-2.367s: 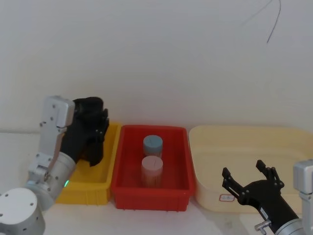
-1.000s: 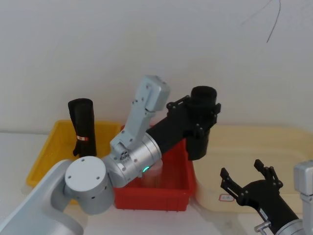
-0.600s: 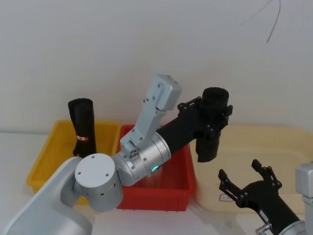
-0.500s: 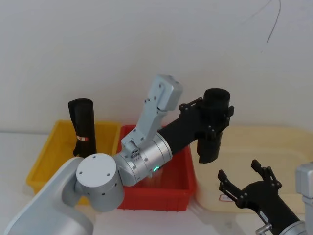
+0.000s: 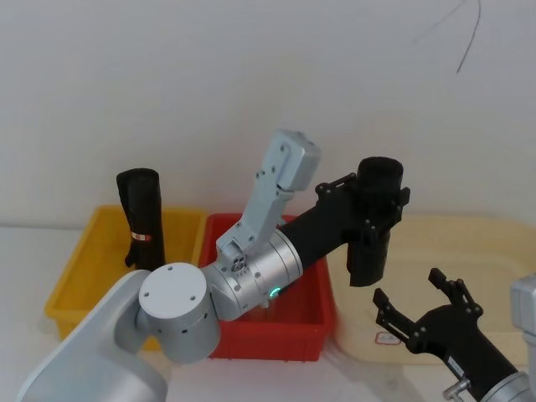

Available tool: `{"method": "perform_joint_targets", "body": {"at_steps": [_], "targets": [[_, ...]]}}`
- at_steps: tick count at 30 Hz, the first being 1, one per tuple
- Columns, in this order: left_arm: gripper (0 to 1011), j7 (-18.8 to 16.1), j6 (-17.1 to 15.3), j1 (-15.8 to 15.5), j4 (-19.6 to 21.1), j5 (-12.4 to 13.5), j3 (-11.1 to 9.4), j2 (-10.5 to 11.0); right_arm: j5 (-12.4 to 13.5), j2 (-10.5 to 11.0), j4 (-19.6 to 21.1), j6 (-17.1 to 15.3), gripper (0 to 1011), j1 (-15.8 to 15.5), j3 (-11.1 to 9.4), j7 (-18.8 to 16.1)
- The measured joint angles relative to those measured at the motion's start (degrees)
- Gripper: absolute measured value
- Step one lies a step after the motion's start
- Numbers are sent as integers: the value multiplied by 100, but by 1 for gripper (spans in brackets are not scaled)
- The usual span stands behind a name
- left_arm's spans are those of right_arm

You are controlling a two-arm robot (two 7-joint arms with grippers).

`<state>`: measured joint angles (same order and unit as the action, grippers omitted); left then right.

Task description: Pick up the garbage bag with the one hand and transfer it to the other hand.

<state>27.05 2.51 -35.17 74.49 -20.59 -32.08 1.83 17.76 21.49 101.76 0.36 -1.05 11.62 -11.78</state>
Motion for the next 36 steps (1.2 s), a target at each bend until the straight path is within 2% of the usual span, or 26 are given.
{"method": "perform_joint_targets", "body": {"at_steps": [12,23,36], "targets": [[476,25,-21,-17,-40,-45,-21,-17,63,-7,-135,-14,1000,191,-36,-217],[477,34,-28,-22,-53,-61,-28,-22,0,-395,-609,-388,1000,835,234,-225],[476,40,-31,-27,-61,-69,-32,-26,-157,-736,-1064,-355,1001,1356,424,-240]]}}
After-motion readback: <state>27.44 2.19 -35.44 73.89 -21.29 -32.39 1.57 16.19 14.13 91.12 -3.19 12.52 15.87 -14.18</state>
